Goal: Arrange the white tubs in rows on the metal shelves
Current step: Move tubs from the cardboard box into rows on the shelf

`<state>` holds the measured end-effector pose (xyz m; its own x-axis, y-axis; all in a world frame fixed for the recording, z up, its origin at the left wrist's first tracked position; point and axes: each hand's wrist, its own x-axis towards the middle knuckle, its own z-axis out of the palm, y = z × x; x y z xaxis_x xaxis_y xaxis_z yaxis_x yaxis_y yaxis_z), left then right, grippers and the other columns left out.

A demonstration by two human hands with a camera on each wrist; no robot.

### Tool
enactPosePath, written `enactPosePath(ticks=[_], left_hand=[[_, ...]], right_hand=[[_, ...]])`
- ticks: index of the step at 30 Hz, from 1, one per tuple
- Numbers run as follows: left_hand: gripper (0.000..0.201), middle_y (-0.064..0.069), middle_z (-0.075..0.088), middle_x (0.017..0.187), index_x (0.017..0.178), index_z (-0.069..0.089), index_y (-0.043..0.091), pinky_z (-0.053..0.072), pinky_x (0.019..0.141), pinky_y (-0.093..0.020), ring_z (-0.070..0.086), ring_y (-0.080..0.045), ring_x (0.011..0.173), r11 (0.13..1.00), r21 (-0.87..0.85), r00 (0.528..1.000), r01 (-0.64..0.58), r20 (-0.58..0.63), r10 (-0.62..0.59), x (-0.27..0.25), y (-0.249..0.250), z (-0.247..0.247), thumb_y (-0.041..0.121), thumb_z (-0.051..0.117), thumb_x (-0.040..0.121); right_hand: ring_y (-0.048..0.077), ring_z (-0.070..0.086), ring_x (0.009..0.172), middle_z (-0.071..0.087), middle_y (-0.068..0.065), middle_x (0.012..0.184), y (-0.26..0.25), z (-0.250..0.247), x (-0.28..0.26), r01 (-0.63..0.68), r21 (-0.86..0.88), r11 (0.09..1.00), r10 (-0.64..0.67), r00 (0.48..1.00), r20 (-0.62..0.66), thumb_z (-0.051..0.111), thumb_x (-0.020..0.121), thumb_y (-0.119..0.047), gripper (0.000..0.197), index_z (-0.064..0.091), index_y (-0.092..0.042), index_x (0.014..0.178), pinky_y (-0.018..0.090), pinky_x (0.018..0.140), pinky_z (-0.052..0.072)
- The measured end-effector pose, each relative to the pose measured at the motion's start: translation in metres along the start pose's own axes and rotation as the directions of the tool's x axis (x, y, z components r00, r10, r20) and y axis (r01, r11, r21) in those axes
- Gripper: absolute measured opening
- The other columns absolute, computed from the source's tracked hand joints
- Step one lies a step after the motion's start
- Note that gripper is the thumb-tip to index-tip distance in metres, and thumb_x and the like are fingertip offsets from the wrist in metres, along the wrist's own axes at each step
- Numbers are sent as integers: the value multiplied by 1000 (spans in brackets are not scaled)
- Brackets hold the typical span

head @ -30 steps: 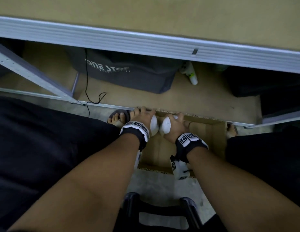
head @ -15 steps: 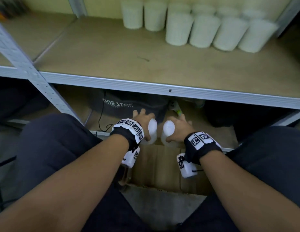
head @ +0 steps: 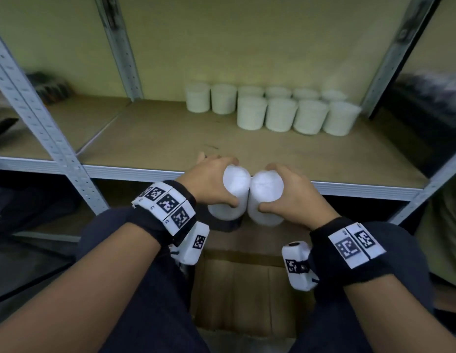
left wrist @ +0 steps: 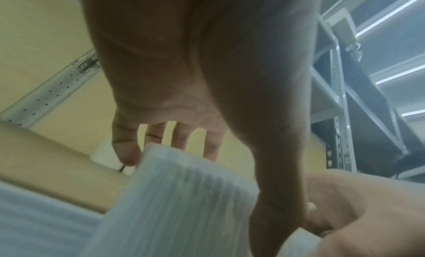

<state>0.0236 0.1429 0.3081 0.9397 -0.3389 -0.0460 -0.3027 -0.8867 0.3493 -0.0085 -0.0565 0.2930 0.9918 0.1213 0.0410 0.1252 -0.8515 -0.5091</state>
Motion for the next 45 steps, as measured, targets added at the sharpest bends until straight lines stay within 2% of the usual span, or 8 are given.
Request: enactPosePath(ticks=[9,15,20,26,29,33,35,45], left_hand=[[74,5,48,126,125,47,35,40,92,-34,32,-24,119,995,-87,981,38,-188,-54,23,5,-36,47,77,58],[69,4,49,124,124,50,31,32,90,-27,35,-23,115,992,-97,977,74,-195,-92,57,0,-23,45,75,62],[65,8,47,130,123,48,31,39,100,-38,32,-21,117,987,-124,975,101,-184,-123,70,-3,-17,41,72,64],[66,8,39,140,129,46,33,33,104,-39,29,-20,125,991,-89,982,99,-150,-112,65,-4,-19,44,71,69],[59,10,39,139,127,49,34,24,99,-33,27,-16,130,994,-64,979,84,-182,-94,58,-3,-23,47,70,73],[34,5,52,124,114,60,26,29,103,-33,39,-15,126,995,-89,980,34,-194,-51,47,0,-33,37,66,83],[26,3,56,117,111,63,22,35,95,-24,48,-15,118,996,-85,982,8,-186,-24,43,3,-37,28,63,86],[23,0,57,124,112,63,17,33,83,-18,50,-15,116,998,-56,979,3,-201,-14,43,6,-36,18,55,91]], right_hand=[[19,52,114,55,-3,118,-6,-25,33,60,130,990,-29,972,-234,81,63,-33,47,64,-22,106,24,92,37],[22,51,118,53,-2,124,2,-11,68,18,153,988,21,968,-249,80,65,-30,48,64,-18,109,25,98,37],[27,50,116,52,-1,124,10,-2,84,24,130,991,13,962,-274,77,66,-32,49,61,-22,111,41,104,39],[25,43,125,50,-3,132,14,-4,81,37,52,998,-24,972,-233,72,74,-42,51,56,-25,119,34,106,35],[25,35,132,45,-4,139,10,-13,73,16,-13,1000,-19,974,-224,68,76,-48,53,55,-29,124,42,110,31],[24,41,128,52,-2,133,6,-30,68,12,-37,999,-19,979,-205,62,81,-33,42,58,-24,122,38,107,34],[23,42,128,54,2,132,5,-36,68,9,-47,999,-15,992,-129,60,83,-25,36,61,-20,118,34,105,36],[19,43,125,55,3,129,-5,-43,70,10,-137,990,-19,998,-66,57,87,-21,29,62,-16,115,27,95,39]])
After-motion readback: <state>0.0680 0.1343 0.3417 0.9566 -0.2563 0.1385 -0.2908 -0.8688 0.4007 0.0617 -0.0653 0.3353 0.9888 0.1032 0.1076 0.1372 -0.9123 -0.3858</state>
